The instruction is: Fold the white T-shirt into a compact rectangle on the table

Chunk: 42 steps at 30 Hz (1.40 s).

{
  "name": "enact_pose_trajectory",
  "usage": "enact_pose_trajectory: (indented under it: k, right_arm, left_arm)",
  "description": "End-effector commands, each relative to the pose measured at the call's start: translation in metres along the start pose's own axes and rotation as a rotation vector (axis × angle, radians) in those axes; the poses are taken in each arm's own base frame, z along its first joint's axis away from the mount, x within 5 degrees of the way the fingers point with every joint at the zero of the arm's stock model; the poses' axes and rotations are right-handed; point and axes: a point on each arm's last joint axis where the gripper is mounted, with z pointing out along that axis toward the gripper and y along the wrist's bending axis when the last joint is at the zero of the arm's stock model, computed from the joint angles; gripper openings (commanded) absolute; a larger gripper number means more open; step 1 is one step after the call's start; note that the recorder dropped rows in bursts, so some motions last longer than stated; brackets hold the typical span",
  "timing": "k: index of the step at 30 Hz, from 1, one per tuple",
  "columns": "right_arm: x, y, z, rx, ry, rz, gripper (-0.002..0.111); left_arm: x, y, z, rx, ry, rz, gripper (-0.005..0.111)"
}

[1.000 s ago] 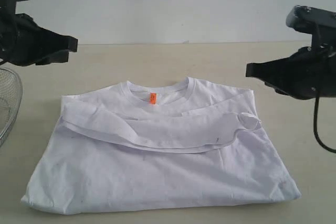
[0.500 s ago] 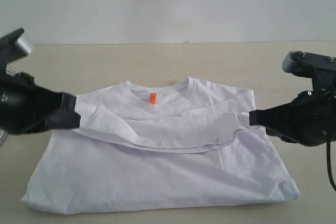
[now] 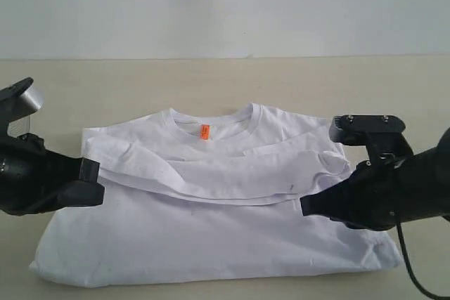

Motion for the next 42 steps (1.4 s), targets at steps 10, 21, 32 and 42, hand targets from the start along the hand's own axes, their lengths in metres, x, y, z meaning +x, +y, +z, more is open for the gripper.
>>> enact_pose_trajectory:
  k: [10, 21, 32, 42]
  right_arm:
    - [-0.044, 0.006, 0.036, 0.019, -0.052, -0.031, 0.0]
    - [-0.098, 0.002, 0.057, 0.012, -0.13, 0.047, 0.0]
    - [-0.109, -0.068, 0.052, 0.123, -0.165, 0.183, 0.0]
    - [-0.11, -0.092, 0.045, 0.123, -0.124, 0.203, 0.0]
  left_arm:
    - [0.0, -0.001, -0.001, -0.003, -0.023, 0.034, 0.005]
    - [0.0, -0.001, -0.001, -0.004, -0.024, 0.046, 0.005]
    - [-0.001, -0.001, -0.001, -0.011, -0.035, 0.046, 0.005]
    - [-0.001, 0.0, -0.001, -0.013, -0.037, 0.046, 0.005]
